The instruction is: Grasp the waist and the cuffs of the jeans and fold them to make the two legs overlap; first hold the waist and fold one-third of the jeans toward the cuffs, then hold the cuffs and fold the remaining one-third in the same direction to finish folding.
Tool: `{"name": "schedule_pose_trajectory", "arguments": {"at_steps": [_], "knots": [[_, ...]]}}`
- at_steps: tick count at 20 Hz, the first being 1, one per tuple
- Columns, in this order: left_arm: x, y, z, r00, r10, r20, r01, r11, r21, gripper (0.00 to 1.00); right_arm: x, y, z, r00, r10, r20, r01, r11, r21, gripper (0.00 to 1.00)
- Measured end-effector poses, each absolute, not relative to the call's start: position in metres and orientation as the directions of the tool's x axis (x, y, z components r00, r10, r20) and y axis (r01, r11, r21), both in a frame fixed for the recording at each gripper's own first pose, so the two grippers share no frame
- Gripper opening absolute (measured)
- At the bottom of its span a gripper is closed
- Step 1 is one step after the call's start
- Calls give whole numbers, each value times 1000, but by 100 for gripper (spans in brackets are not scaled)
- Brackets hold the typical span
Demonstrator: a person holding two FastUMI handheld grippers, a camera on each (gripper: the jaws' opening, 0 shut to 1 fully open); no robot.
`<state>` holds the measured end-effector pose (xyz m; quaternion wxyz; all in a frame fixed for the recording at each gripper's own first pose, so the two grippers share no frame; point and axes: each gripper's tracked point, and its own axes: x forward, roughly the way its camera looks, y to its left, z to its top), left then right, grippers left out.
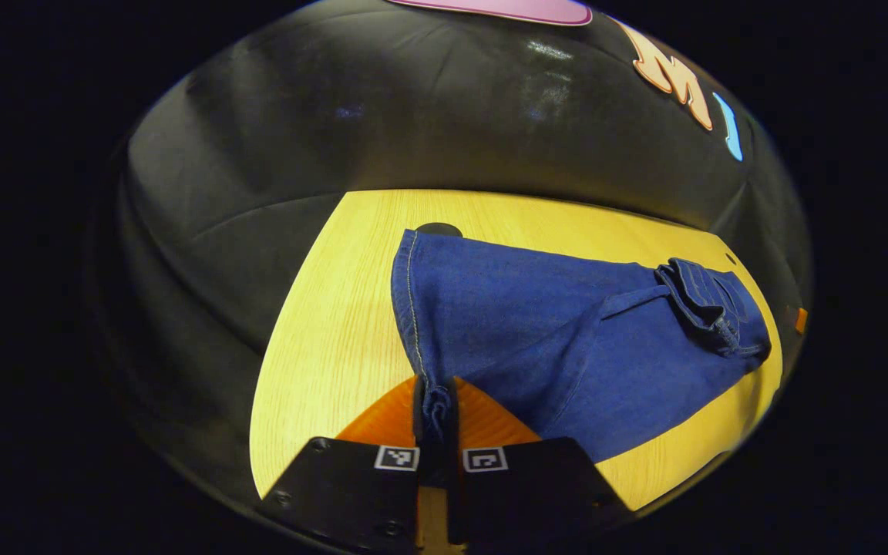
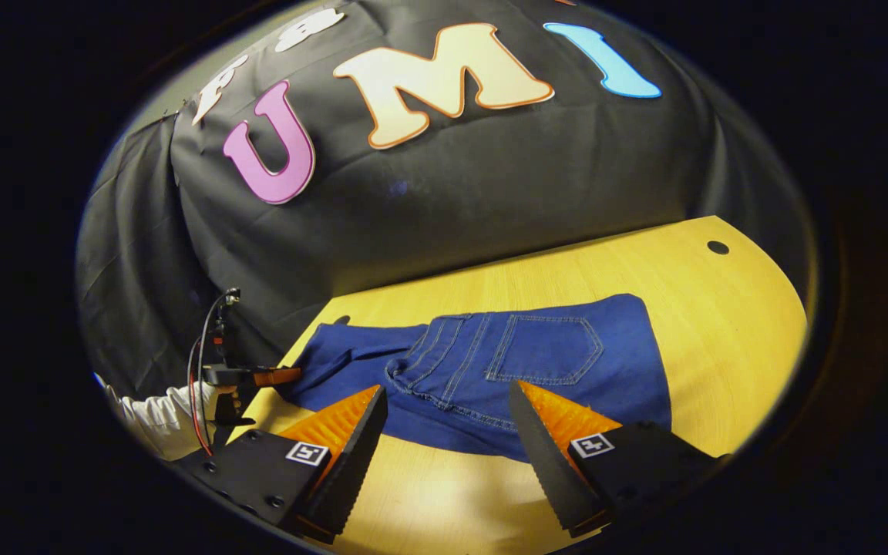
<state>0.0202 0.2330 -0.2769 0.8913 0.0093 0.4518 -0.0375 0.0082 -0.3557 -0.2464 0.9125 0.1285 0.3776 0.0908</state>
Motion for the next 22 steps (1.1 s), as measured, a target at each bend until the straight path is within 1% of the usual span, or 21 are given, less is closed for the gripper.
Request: {"name": "schedule_pose_trajectory", "arguments": {"at_steps": [1,3,5,9,12,14,22], "knots": [[17,230,-272,580,-44,-813,71,997,-4,0,9,-360,-242,701,271,-660,-74,948,310,98],[20,213,-251,612,-53,-789,54,998,-25,0,10,-373,-233,711,278,-646,-90,947,309,98],[21,196,-227,619,-55,-784,32,999,-45,0,10,-390,-220,730,277,-625,-86,944,318,98],[32,149,-178,665,-103,-740,36,994,-105,0,5,-422,-200,743,295,-600,-80,930,359,98],[38,100,-153,674,-170,-719,69,983,-169,0,2,-441,-186,749,303,-589,-78,923,376,98],[43,67,-139,685,-208,-698,111,977,-182,0,-3,-455,-178,754,307,-580,-80,920,383,98],[54,-48,-125,671,-303,-677,208,953,-219,0,-21,-505,-159,755,308,-579,-73,917,393,98]]}}
